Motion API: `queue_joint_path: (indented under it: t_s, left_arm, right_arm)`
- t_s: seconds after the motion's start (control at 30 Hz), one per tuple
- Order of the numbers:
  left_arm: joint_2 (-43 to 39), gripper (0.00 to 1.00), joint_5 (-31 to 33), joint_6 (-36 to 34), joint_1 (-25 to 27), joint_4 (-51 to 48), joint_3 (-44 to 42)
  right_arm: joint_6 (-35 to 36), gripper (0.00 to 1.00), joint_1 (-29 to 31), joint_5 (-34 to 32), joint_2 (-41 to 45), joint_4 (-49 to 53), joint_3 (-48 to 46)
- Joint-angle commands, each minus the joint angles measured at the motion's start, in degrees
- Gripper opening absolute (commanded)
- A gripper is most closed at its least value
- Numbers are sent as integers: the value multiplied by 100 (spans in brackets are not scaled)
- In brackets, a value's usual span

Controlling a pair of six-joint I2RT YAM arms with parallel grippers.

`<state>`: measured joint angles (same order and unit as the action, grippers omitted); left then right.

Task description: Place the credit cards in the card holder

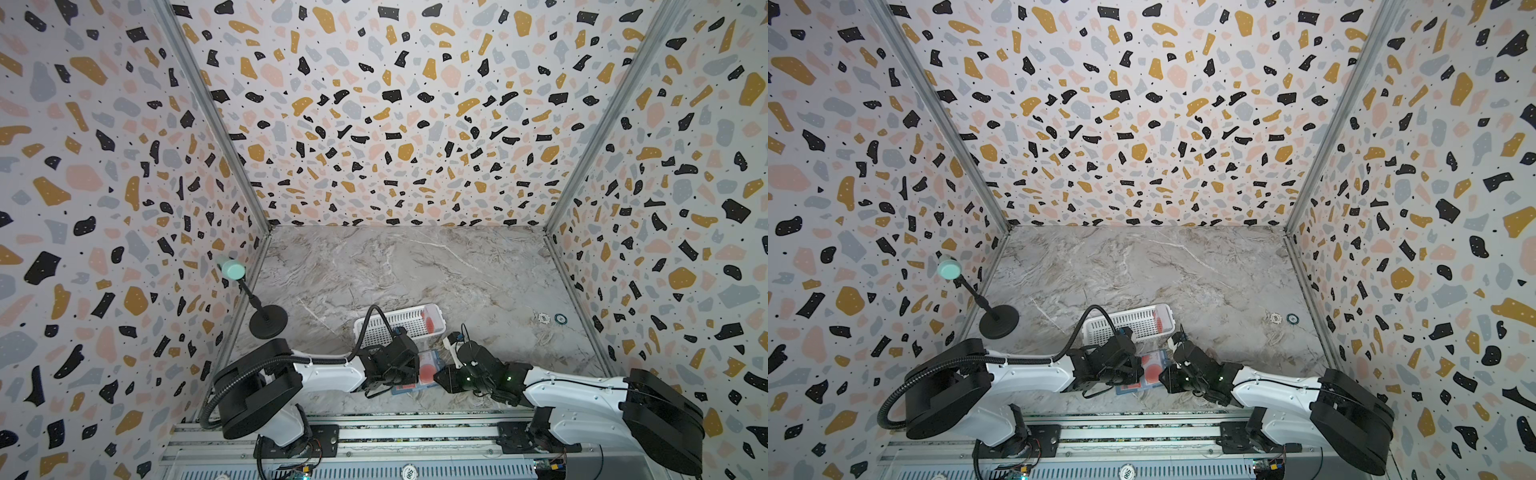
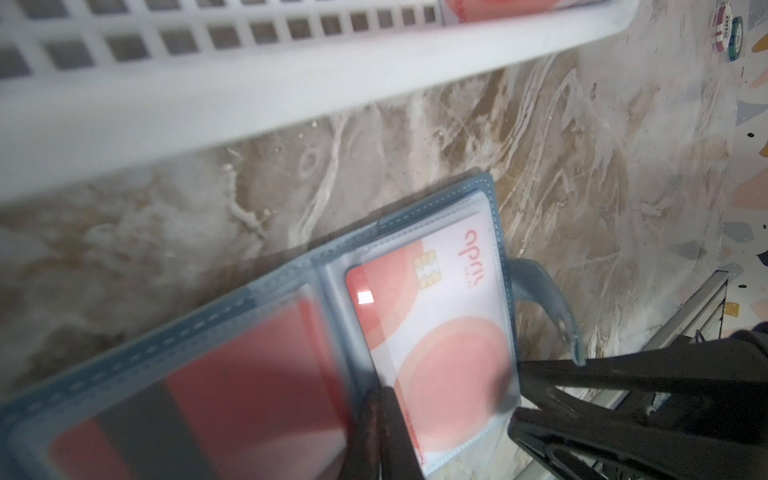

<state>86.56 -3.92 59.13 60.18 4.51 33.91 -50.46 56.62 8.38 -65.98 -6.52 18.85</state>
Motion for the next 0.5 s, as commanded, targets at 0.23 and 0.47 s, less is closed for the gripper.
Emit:
queue_joint_path:
  t_s: [0.23,0.47]
  left_arm:
    - [10,7,-16,10,37,-34,-64]
    - [-23,7,-79,81,37,137,-113]
  right_arm:
    - [139,21,-15,46,294,-252,-84]
    - [246,21,-8,98,395,-369,-55]
